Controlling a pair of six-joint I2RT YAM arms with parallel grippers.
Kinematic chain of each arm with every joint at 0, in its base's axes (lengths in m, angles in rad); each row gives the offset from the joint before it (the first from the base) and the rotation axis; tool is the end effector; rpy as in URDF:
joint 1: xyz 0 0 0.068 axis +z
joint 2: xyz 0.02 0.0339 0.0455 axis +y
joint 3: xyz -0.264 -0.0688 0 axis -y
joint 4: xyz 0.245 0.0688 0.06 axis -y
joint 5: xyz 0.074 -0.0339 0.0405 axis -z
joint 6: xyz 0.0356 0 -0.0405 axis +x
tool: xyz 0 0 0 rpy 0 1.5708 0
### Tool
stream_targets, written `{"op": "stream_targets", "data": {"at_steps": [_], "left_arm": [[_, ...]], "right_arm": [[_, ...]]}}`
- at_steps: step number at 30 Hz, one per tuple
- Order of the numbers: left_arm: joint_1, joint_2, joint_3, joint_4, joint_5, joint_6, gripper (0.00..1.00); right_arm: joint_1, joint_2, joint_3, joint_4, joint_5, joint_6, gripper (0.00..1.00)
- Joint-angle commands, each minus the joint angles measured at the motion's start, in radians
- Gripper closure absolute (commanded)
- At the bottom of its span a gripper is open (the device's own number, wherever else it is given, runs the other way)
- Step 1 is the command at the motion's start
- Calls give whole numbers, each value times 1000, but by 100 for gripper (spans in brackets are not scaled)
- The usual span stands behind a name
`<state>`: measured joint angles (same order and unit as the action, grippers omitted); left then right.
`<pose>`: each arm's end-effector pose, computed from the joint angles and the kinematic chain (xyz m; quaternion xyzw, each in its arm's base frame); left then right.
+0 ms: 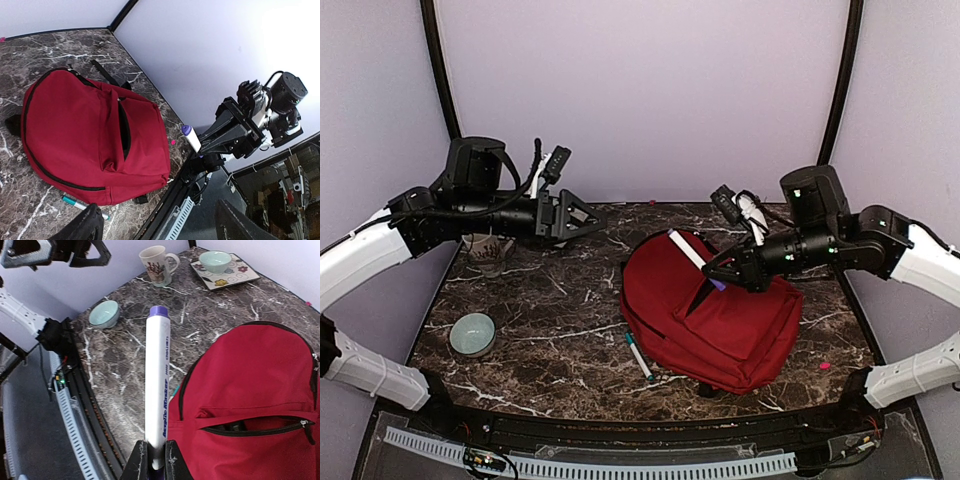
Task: Pack the student bag
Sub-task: Pass from the right arm to the left
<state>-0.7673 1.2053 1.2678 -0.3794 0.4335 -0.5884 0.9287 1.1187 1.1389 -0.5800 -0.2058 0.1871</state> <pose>0.1821 -0.1964 0.4021 0.1963 0.7764 -0.4950 0.3371 0.1383 0.1971 0.3581 -0.3617 0.7931 0.3312 0.3611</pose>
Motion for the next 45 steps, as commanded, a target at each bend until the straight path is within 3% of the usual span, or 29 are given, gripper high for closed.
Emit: {"op": "stream_targets", "data": {"at_steps": [1,6,11,18,26,33,38,42,43,45], "left_arm": [[5,40,-9,131,189,4,22],[4,106,-8,278,397,-61,27],[-24,179,49,310,485,-76,35],[-46,213,26,409,525,-138,45],[-59,227,9,500,555,-197,50],[-72,249,12,502,552,-199,57],[-84,281,48,468,557,-181,67],[-84,290,66,427,548,-160,95],[-84,289,68,416,542,-155,100],[-85,287,64,411,537,-152,100]], "right_arm": [[-45,-18,70,-61,-283,57,100],[-49,19,109,-104,-395,72,100],[-49,29,146,-54,-437,75,100],[-50,51,163,-62,-464,40,100],[-50,65,172,-40,-462,40,100],[-50,78,182,-46,-492,40,100],[-50,84,185,-55,-485,20,100],[-51,94,187,-52,-482,18,100],[-51,93,186,-53,-478,17,100],[-51,90,186,-50,-459,21,100]]}}
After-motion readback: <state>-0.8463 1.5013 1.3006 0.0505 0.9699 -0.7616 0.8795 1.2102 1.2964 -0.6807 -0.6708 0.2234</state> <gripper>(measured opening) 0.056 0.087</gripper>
